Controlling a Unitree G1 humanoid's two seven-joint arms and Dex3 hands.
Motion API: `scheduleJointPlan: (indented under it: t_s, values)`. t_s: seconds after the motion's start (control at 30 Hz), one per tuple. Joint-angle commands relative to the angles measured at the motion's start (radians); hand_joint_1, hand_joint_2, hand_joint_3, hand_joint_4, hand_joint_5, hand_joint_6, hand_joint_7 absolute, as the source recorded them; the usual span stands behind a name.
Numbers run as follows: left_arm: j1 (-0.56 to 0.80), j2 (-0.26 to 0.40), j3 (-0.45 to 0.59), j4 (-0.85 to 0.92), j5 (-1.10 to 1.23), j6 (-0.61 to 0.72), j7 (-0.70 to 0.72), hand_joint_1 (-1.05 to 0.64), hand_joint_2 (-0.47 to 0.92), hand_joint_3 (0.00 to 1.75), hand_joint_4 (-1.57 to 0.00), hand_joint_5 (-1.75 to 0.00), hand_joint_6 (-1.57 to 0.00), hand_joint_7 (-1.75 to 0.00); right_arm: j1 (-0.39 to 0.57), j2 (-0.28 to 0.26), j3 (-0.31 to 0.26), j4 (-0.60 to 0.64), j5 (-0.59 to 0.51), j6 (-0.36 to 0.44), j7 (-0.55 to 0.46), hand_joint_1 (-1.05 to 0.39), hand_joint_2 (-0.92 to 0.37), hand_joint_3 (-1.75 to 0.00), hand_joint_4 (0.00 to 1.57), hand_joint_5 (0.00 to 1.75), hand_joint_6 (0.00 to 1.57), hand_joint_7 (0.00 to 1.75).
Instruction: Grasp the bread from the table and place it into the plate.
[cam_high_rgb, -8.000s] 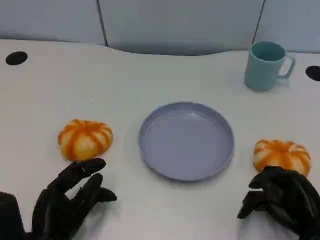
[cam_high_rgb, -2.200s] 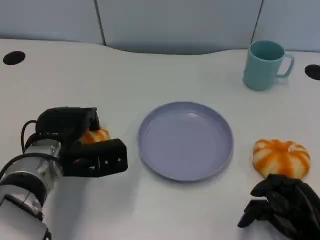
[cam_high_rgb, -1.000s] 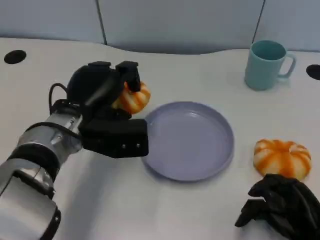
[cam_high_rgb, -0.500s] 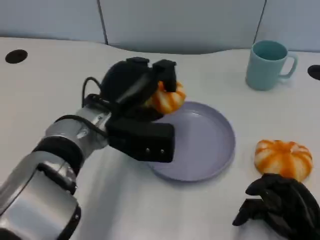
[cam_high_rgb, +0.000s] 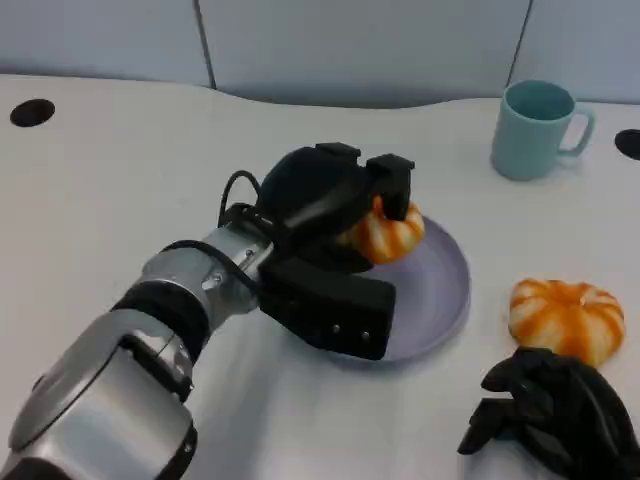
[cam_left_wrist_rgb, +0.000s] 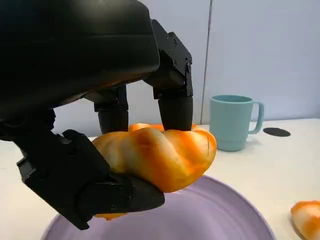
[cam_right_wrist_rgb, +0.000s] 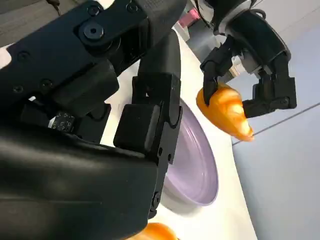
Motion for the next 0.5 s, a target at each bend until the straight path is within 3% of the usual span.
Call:
scheduleJointPlan:
  t_s: [0.03, 0.1, 0.3, 0.37, 0.47, 0.5]
  values:
    - [-0.013, -0.007, -0.015, 0.005, 0.007, 0.007, -0.033, -0.27, 0.65, 0.72, -0.92, -1.75, -0.71, -1.55, 0.005, -0.007, -0.001, -0.009, 0.001, -0.01, 0.003, -0.99, -0.66, 0.0, 1.44, 0.68, 1.48, 0.39]
    - [-0.011, -0.01, -0.02, 0.006, 0.007, 0.007, -0.041, -0.27, 0.66, 0.63, -0.9, -1.75, -0.75, -1.36, 0.005, -0.006, 0.002, -0.011, -0.002, -0.009, -0.002, -1.0, -0.66, 0.0, 1.44, 0.68, 1.48, 0.39]
    - [-0.002, -0.009, -0.014, 0.01, -0.011, -0.018, -0.089, -0.26, 0.7, 0.74, -0.8, -1.72, -0.78, -1.34, 0.008, 0.0, 0.007, -0.023, -0.003, -0.001, -0.013, -1.0, -0.66, 0.0, 1.44, 0.68, 1.48, 0.4]
    - [0.001, -0.007, -0.013, 0.01, -0.012, -0.024, -0.095, -0.27, 0.7, 0.67, -0.77, -1.73, -0.79, -1.27, 0.011, 0.003, 0.008, -0.023, -0.003, -0.007, -0.01, -0.99, -0.66, 0.0, 1.44, 0.68, 1.48, 0.4]
    - [0.0, -0.01, -0.003, 0.015, -0.025, -0.006, -0.162, -0.26, 0.78, 0.66, -0.7, -1.64, -0.77, -1.29, 0.011, 0.005, 0.01, -0.02, 0.0, -0.011, -0.004, -0.98, -0.66, 0.0, 1.44, 0.68, 1.48, 0.4]
    - [-0.001, -0.011, 0.002, 0.016, -0.031, 0.001, -0.184, -0.26, 0.78, 0.64, -0.68, -1.53, -0.74, -1.25, 0.011, 0.005, 0.011, -0.021, -0.002, -0.013, -0.005, -0.98, -0.66, 0.0, 1.44, 0.68, 1.48, 0.4]
